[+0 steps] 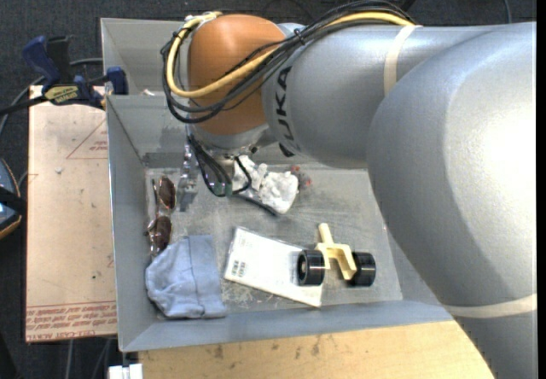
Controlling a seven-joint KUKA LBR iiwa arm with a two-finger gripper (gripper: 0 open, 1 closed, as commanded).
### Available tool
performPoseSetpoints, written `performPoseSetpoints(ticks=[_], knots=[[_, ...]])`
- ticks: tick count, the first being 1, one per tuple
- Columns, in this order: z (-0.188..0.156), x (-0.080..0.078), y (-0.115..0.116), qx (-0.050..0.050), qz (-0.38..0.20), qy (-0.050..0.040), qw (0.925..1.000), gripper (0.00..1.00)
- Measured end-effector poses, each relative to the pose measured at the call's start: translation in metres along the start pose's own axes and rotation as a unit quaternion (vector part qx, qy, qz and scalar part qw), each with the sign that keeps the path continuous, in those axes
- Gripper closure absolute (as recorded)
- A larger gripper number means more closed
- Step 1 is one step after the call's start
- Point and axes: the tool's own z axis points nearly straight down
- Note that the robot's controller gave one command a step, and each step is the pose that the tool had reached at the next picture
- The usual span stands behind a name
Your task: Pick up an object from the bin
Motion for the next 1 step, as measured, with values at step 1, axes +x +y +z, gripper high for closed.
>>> performPoseSetpoints(ticks=[1], knots=[[0.0478, -0.0160, -0.0084, -0.001, 0.049, -0.0018, 0.9988, 1.00]])
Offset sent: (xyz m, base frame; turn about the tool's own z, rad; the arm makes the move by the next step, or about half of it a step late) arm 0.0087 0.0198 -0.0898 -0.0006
